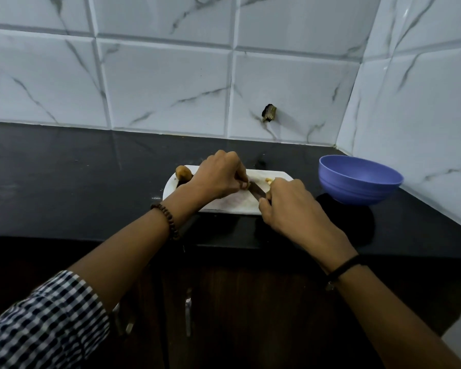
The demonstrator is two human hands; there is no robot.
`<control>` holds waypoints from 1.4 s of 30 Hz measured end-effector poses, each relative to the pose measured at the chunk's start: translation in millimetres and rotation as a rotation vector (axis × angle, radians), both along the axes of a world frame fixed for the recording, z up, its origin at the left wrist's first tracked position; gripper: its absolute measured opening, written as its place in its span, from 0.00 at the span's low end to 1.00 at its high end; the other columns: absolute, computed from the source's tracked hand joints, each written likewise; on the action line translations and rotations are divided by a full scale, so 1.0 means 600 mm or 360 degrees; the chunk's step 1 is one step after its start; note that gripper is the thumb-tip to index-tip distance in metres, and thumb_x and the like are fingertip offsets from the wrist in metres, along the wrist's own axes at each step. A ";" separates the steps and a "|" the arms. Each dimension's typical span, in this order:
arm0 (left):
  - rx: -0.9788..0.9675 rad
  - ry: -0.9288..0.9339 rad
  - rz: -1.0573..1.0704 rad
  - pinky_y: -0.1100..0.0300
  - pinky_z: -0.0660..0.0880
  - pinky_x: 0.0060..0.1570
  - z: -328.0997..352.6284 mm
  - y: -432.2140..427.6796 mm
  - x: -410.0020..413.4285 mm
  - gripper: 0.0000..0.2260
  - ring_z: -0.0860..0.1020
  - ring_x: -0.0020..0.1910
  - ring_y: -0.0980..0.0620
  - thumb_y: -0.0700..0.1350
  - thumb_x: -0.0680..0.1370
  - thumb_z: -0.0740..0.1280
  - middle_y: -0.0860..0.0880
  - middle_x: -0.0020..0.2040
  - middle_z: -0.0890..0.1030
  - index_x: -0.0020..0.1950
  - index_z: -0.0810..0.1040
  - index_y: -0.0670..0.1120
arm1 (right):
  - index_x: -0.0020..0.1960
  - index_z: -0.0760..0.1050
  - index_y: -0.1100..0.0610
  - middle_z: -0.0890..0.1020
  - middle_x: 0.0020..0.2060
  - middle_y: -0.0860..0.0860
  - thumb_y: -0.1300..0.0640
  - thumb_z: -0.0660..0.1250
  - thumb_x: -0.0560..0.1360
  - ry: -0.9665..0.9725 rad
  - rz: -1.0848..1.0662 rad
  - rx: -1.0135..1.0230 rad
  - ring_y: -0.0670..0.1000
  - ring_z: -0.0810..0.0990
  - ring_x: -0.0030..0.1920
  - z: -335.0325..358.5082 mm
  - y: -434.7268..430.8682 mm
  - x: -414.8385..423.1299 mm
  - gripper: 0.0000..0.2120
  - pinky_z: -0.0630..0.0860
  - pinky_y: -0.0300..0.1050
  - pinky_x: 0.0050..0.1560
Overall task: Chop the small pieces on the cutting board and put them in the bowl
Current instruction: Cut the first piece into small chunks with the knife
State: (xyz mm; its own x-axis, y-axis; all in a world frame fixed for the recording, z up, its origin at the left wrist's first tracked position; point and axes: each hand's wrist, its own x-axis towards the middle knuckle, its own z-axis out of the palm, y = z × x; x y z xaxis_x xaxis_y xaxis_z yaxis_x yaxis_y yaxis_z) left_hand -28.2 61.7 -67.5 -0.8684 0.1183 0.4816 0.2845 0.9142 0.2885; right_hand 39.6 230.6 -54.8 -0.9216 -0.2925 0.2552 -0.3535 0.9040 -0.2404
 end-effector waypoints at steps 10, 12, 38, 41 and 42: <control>0.0108 -0.0099 -0.0084 0.52 0.81 0.50 -0.001 -0.006 -0.001 0.05 0.82 0.44 0.54 0.43 0.72 0.76 0.51 0.43 0.85 0.48 0.87 0.47 | 0.44 0.82 0.57 0.81 0.35 0.54 0.51 0.64 0.79 -0.0141 0.0076 0.0094 0.50 0.79 0.33 0.050 0.069 0.049 0.13 0.76 0.48 0.34; 0.0116 -0.0129 -0.0105 0.52 0.81 0.50 -0.002 -0.008 -0.005 0.05 0.82 0.44 0.55 0.44 0.72 0.76 0.51 0.43 0.85 0.48 0.86 0.47 | 0.43 0.83 0.55 0.82 0.30 0.51 0.51 0.64 0.79 -0.0233 0.0111 0.0047 0.45 0.75 0.24 0.069 0.086 0.060 0.13 0.73 0.41 0.27; 0.0302 -0.0387 -0.0141 0.63 0.75 0.46 0.005 -0.013 -0.003 0.08 0.78 0.42 0.61 0.46 0.74 0.74 0.54 0.46 0.85 0.52 0.87 0.49 | 0.49 0.79 0.53 0.82 0.42 0.56 0.47 0.64 0.77 -0.0033 -0.0011 -0.0245 0.55 0.83 0.36 -0.010 0.042 -0.016 0.11 0.81 0.47 0.37; 0.0387 -0.0363 -0.0043 0.55 0.79 0.52 -0.003 -0.011 -0.006 0.07 0.80 0.48 0.55 0.46 0.72 0.75 0.53 0.44 0.85 0.49 0.87 0.50 | 0.49 0.80 0.55 0.82 0.41 0.55 0.47 0.64 0.77 0.0005 0.0005 -0.0234 0.56 0.83 0.38 -0.012 0.034 -0.021 0.12 0.82 0.50 0.41; 0.0415 -0.0348 -0.0003 0.53 0.80 0.52 -0.006 -0.010 -0.007 0.06 0.81 0.48 0.54 0.47 0.71 0.76 0.53 0.44 0.85 0.48 0.87 0.51 | 0.48 0.80 0.56 0.82 0.41 0.55 0.48 0.64 0.77 0.0008 0.0009 -0.0237 0.56 0.83 0.38 -0.012 0.033 -0.024 0.12 0.82 0.50 0.41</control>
State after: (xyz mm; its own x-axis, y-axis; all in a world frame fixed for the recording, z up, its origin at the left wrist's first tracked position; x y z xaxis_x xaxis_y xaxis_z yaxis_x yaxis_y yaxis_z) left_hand -32.3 55.8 -71.4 -0.9542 0.0175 0.2986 0.1921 0.8011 0.5669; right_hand 25.4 250.6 -62.2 -0.9187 -0.2560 0.3007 -0.3597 0.8567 -0.3698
